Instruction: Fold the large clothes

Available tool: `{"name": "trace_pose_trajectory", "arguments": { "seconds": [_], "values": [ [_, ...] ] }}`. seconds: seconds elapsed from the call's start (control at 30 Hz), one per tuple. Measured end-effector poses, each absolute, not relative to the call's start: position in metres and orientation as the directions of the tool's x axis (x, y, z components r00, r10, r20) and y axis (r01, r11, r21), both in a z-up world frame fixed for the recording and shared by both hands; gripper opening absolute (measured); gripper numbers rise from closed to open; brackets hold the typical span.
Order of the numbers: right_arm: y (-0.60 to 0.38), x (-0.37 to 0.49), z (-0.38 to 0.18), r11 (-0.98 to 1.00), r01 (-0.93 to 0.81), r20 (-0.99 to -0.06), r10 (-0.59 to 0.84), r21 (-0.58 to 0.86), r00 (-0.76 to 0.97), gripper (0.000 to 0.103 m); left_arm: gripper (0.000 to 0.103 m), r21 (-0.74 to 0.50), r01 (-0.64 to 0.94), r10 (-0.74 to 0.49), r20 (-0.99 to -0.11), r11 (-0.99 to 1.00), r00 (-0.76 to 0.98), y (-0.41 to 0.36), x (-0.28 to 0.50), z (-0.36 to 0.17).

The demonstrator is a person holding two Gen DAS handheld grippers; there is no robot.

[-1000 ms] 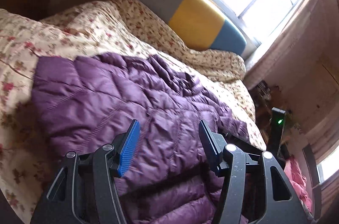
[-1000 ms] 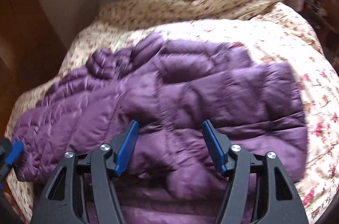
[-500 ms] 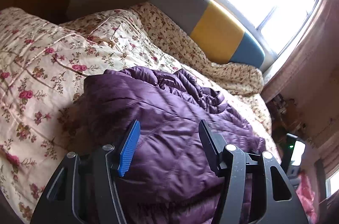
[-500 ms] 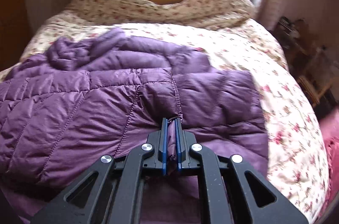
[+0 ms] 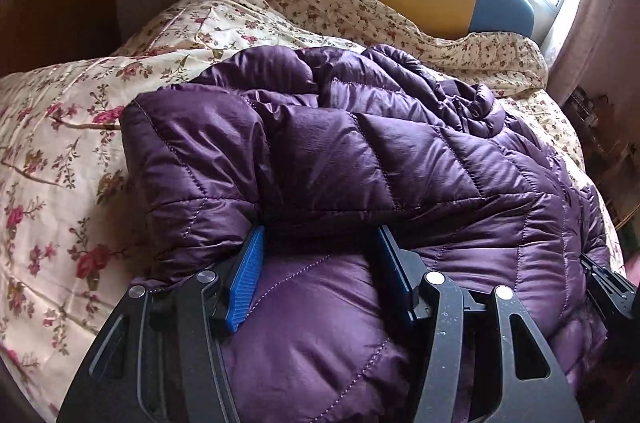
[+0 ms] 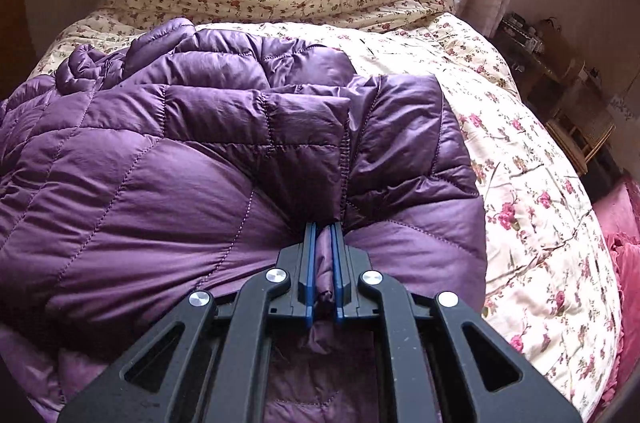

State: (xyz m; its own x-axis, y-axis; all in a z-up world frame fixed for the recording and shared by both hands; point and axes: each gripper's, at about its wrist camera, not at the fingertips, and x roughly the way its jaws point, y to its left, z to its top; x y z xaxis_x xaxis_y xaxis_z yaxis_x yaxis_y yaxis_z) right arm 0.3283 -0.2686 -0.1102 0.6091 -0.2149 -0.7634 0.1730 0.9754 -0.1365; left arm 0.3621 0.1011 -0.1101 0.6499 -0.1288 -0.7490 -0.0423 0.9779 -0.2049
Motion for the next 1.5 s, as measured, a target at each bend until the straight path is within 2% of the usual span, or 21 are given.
{"name": "trace_pose_trajectory", "arguments": {
  "seconds": [0.17,0.23,0.27,0.3,0.37,0.43,0.53,0.57,0.73,0.97,1.2,1.5],
  "values": [
    [-0.264,0.331,-0.107,0.975,0.16,-0.768,-0.222,-0.157,0.601,0.009,0.057,-0.189,-0.041,-0.118,-0.755,0.981,0.645,0.1,0.361,-0.106],
    [-0.263,0.333,-0.102,0.973,0.152,-0.766,-0.23,-0.172,0.6,0.01,0.064,-0.194,-0.046,-0.119,-0.754,0.98,0.646,0.101,0.357,-0.099],
    [-0.264,0.333,-0.098,0.973,0.152,-0.763,-0.231,-0.175,0.603,0.017,0.072,-0.2,-0.05,-0.12,-0.75,0.979,0.651,0.099,0.355,-0.092],
    [-0.266,0.331,-0.092,0.975,0.153,-0.756,-0.224,-0.163,0.615,0.028,0.074,-0.2,-0.057,-0.114,-0.742,0.978,0.66,0.098,0.353,-0.087],
    [-0.267,0.328,-0.08,0.977,0.157,-0.74,-0.211,-0.144,0.639,0.035,0.074,-0.196,-0.071,-0.096,-0.724,0.978,0.684,0.1,0.348,-0.075],
    [-0.262,0.326,-0.068,0.983,0.14,-0.718,-0.181,-0.117,0.672,0.038,0.074,-0.203,-0.062,-0.101,-0.702,0.977,0.705,0.099,0.344,-0.064],
    [-0.246,0.327,-0.052,0.995,0.079,-0.69,-0.102,-0.065,0.717,0.052,0.074,-0.198,-0.04,-0.107,-0.678,0.979,0.728,0.092,0.343,-0.053],
    [-0.24,0.329,-0.049,0.997,0.061,-0.684,-0.079,-0.051,0.725,0.06,0.074,-0.193,-0.029,-0.111,-0.673,0.981,0.732,0.088,0.343,-0.05],
    [-0.207,0.352,-0.053,0.999,-0.032,-0.687,0.002,-0.031,0.726,0.073,0.074,-0.175,0.01,-0.128,-0.679,0.985,0.722,0.076,0.353,-0.053],
    [-0.202,0.372,-0.09,0.998,-0.054,-0.736,0.013,-0.033,0.677,0.078,0.075,-0.122,0.015,-0.101,-0.738,0.992,0.667,0.08,0.372,-0.089],
    [-0.2,0.375,-0.117,0.997,-0.057,-0.733,0.0,-0.052,0.68,0.079,0.077,-0.138,0.019,-0.115,-0.734,0.99,0.669,0.083,0.374,-0.109],
    [-0.202,0.375,-0.117,0.998,-0.059,-0.727,0.012,-0.039,0.686,0.081,0.078,-0.095,0.007,-0.075,-0.736,0.995,0.673,0.076,0.375,-0.11]
  ]
}}
